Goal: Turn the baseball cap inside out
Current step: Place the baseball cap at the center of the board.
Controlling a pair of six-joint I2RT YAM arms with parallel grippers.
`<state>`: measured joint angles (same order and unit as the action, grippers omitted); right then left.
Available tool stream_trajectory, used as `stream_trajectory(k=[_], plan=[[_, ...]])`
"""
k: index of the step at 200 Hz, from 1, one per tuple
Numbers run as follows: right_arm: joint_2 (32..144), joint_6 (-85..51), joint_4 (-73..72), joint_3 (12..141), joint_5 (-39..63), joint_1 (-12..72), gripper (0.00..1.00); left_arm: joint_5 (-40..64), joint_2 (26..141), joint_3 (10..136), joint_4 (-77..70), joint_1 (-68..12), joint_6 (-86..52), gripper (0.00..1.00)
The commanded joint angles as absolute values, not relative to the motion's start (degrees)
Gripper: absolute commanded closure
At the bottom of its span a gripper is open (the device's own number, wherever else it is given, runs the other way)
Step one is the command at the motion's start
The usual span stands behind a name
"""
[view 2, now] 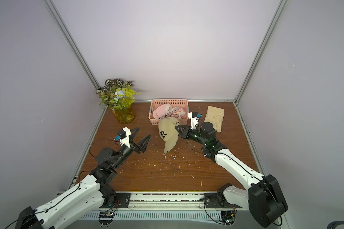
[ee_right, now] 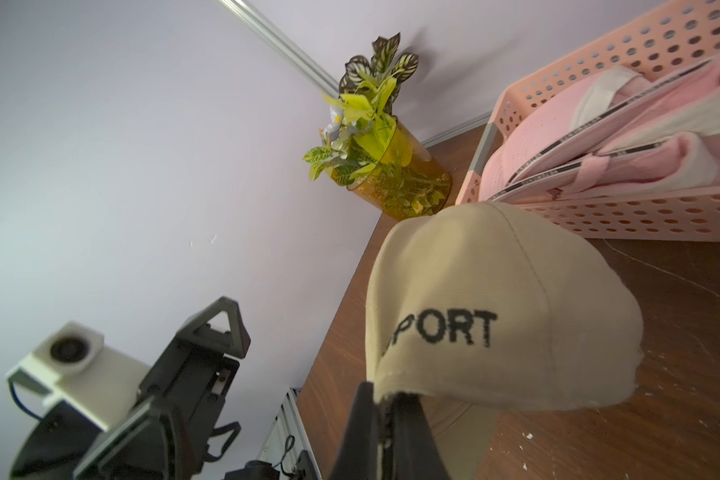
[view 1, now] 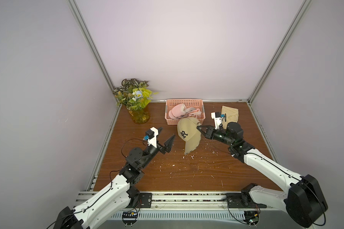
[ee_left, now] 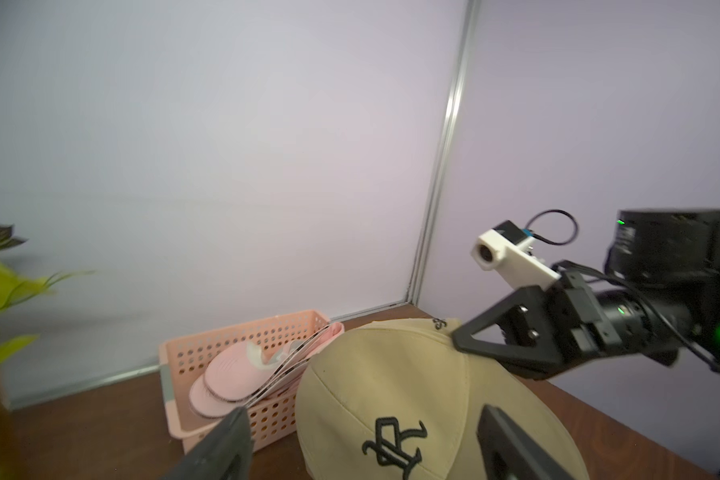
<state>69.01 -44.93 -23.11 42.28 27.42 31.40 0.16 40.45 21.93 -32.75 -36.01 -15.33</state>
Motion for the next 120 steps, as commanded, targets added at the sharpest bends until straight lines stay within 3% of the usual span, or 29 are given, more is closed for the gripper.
stream_trajectory(k=[1,44,120], plan=[[72.1,-37.8,-28.1,46.5,28.7,35.9,1.00,-11.3,38.9,25.4,-20.1,-36.2,-26.6,0.14],[80.9,-34.2,-29.4,53.6,26.8,43.9,1.00,-15.3,38.4,29.2,-10.7,-35.2,-30.7,0.13],[92.1,-38.9,-41.5,55.6,28.5,48.3,1.00,-16.5,34.8,28.7,-6.6,-32.5,-32.3,0.12]])
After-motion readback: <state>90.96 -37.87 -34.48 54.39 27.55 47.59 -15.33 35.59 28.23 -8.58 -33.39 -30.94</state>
